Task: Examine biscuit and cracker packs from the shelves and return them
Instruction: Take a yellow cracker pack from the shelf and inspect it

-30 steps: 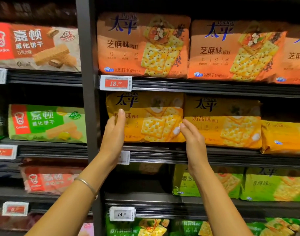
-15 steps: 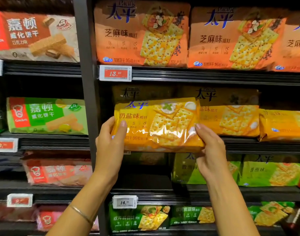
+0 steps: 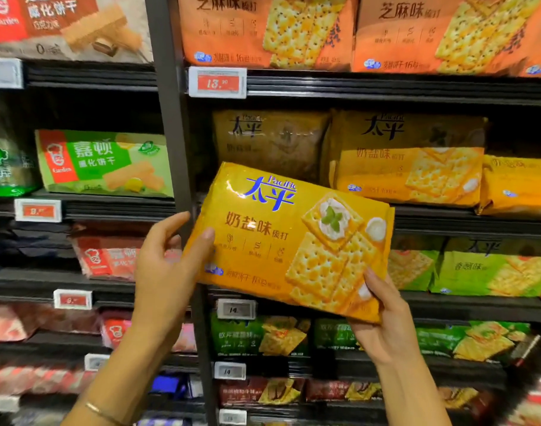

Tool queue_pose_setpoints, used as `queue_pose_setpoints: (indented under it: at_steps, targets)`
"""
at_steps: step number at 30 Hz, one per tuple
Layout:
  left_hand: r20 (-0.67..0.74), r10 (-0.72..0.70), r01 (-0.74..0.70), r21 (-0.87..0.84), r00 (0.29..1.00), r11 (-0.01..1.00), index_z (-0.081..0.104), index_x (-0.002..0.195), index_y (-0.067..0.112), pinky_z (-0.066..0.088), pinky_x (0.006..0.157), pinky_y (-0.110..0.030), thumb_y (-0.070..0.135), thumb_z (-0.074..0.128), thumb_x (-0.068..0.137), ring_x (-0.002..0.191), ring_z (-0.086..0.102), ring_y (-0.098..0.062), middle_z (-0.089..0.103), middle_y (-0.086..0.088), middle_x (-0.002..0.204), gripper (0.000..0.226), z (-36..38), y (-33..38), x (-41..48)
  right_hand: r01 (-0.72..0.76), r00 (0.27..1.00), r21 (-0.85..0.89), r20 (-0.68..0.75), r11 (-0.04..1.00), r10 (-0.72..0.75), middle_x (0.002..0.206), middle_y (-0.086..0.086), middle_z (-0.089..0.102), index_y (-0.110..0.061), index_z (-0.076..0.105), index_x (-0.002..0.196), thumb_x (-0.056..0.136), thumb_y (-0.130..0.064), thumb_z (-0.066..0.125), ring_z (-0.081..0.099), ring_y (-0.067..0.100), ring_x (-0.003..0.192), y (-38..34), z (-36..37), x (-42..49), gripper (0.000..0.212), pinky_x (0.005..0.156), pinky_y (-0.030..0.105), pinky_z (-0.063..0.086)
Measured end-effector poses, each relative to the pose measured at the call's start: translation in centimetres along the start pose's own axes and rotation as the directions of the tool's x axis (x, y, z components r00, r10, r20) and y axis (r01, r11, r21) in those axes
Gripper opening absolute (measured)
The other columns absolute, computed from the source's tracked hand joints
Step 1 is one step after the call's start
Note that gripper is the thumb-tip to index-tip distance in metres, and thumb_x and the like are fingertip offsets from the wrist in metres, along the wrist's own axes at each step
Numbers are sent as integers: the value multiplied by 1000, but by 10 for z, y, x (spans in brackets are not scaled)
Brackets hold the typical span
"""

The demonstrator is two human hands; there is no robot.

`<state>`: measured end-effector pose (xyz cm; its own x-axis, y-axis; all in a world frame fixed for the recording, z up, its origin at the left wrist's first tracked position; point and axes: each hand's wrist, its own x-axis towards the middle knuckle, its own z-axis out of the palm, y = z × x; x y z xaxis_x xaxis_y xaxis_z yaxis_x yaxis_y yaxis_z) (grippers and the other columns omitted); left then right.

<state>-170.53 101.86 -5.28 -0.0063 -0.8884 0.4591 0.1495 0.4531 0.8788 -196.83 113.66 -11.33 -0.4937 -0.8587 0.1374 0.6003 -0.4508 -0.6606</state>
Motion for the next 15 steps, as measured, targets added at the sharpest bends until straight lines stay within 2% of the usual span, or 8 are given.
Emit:
queue_pose_setpoints:
  at_steps: [2, 3, 5, 7, 9, 13, 15]
  targets:
    - [137, -174, 173, 21, 975, 985, 74, 118, 28, 57, 80, -31, 67, 82, 63, 108, 73, -13, 77, 4, 116, 68, -13, 7, 5, 13, 997, -52, 72, 999, -9, 141, 15, 64, -19, 61, 141, 94, -16, 59, 67, 32, 124, -2, 4, -6, 47, 86, 45, 62]
    - [230, -266, 270, 12, 936, 963, 77, 114, 28, 61, 73, -35, 71, 84, 60, 103, 77, -19, 79, 1, 113, 69, -18, 10, 7, 18, 994, -89, 105, 996, -9, 140, 15, 65, -21, 65, 137, 92, -17, 64, 67, 32, 123, -3, 8, -9, 45, 86, 45, 62]
    - [330, -390, 426, -43, 860, 903, 80, 109, 30, 63, 62, -36, 69, 83, 68, 93, 80, -25, 81, -5, 108, 57, -25, 16, 8, 30, 988, -159, 155, 987, -5, 138, 16, 66, -23, 68, 134, 83, -21, 74, 68, 33, 121, -8, 16, -15, 52, 87, 44, 61]
    - [318, -433, 486, -111, 844, 867, 76, 117, 26, 63, 59, -38, 58, 69, 80, 91, 80, -28, 80, -10, 108, 49, -32, 14, 6, 42, 982, -222, 187, 974, 1, 136, 18, 67, -21, 64, 137, 78, -23, 78, 70, 33, 118, -15, 29, -23, 61, 84, 42, 62]
    - [296, -459, 518, -165, 838, 839, 74, 122, 24, 64, 61, -42, 55, 64, 84, 94, 79, -32, 79, -14, 111, 50, -38, 12, 5, 59, 975, -267, 222, 962, 2, 135, 17, 67, -19, 62, 139, 80, -27, 76, 71, 31, 116, -23, 43, -32, 61, 83, 40, 62]
    - [308, -519, 593, -241, 797, 768, 84, 104, 27, 64, 63, -50, 59, 65, 83, 95, 78, -35, 79, -16, 111, 43, -47, 17, 2, 112, 968, -335, 248, 936, -27, 136, 12, 68, -21, 64, 138, 90, -35, 66, 69, 28, 120, -42, 74, -55, 50, 82, 36, 62]
    - [352, -542, 636, -258, 763, 727, 84, 103, 29, 63, 65, -54, 61, 64, 83, 98, 78, -38, 78, -17, 114, 43, -54, 17, 1, 141, 970, -387, 239, 911, -49, 136, 11, 69, -23, 65, 137, 96, -36, 59, 69, 29, 120, -48, 89, -68, 43, 84, 38, 63]
